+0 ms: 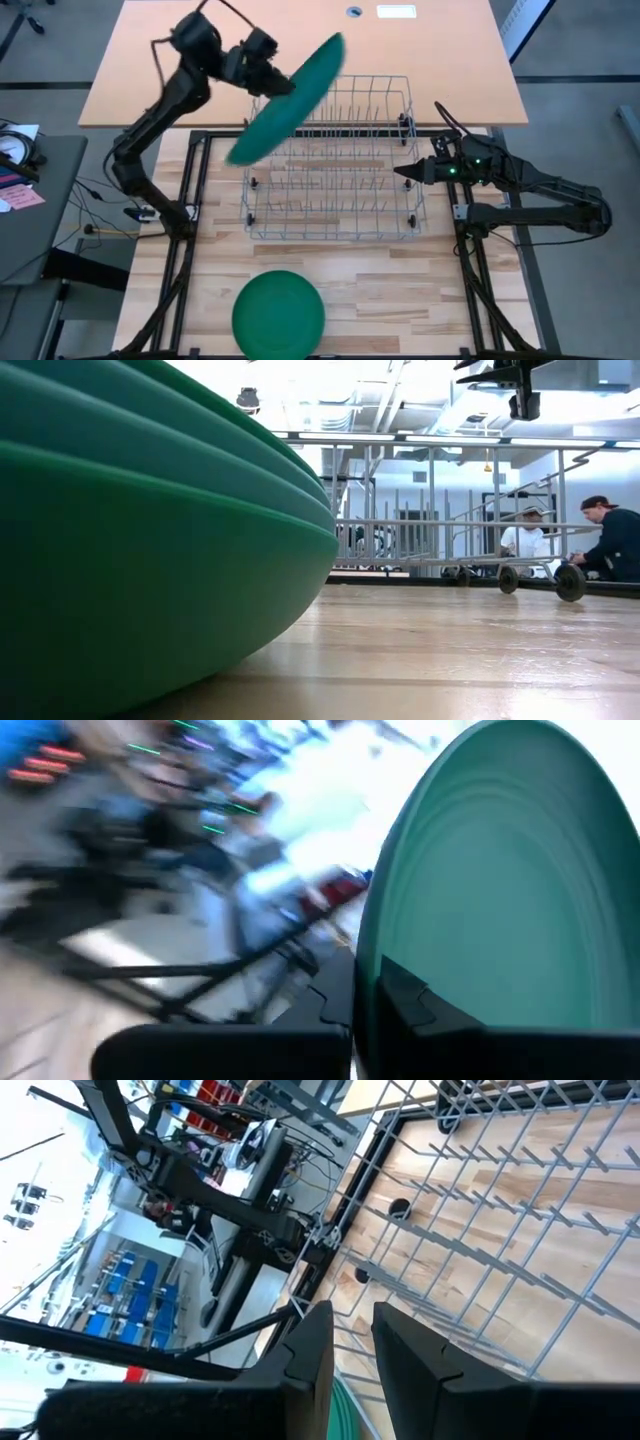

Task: Sort dishes
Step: Put the dark blue plate in the dish rack

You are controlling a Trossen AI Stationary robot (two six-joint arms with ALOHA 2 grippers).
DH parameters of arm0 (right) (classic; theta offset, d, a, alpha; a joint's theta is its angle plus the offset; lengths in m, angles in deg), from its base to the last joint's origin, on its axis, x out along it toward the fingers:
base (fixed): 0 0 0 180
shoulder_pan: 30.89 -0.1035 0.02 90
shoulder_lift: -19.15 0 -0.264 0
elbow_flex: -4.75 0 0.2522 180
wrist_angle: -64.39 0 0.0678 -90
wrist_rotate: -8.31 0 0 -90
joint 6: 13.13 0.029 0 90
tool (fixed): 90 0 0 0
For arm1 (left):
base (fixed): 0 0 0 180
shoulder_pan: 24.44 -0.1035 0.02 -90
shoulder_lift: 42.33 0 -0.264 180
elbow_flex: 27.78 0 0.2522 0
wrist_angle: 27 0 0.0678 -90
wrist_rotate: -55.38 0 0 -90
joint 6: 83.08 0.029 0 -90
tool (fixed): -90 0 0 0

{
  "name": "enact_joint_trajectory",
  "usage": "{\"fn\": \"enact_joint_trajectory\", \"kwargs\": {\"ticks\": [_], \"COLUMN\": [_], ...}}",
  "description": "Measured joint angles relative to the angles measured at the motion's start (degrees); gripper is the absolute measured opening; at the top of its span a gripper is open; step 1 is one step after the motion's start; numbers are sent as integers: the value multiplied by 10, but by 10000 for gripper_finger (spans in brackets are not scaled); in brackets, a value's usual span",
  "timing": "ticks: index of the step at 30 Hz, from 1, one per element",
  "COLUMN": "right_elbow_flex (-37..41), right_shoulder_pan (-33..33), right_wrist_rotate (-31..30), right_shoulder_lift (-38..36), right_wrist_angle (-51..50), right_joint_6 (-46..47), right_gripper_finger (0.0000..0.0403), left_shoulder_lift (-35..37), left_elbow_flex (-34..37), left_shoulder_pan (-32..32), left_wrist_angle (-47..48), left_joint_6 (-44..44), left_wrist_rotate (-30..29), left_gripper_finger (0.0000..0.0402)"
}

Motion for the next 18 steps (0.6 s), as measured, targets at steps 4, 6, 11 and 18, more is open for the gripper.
{"fn": "enact_joint_trajectory", "kwargs": {"ticks": [4, 6, 11, 18], "right_elbow_flex": [0, 0, 0, 0], "right_shoulder_pan": [0, 0, 0, -9], "right_wrist_rotate": [0, 3, 6, 7], "right_shoulder_lift": [1, 1, 0, -1], "right_wrist_angle": [0, 0, 0, 1], "right_joint_6": [0, 0, 6, 10], "right_gripper_finger": [80, 80, 80, 80], "left_shoulder_lift": [-47, -72, -132, -212], "left_elbow_flex": [1, 1, 1, 2], "left_shoulder_pan": [16, 23, 44, 71], "left_wrist_angle": [-211, -289, -426, -683], "left_joint_6": [-117, -160, -207, -339], "left_wrist_rotate": [13, 0, -52, -142], "left_gripper_finger": [2, 2, 2, 2]}}
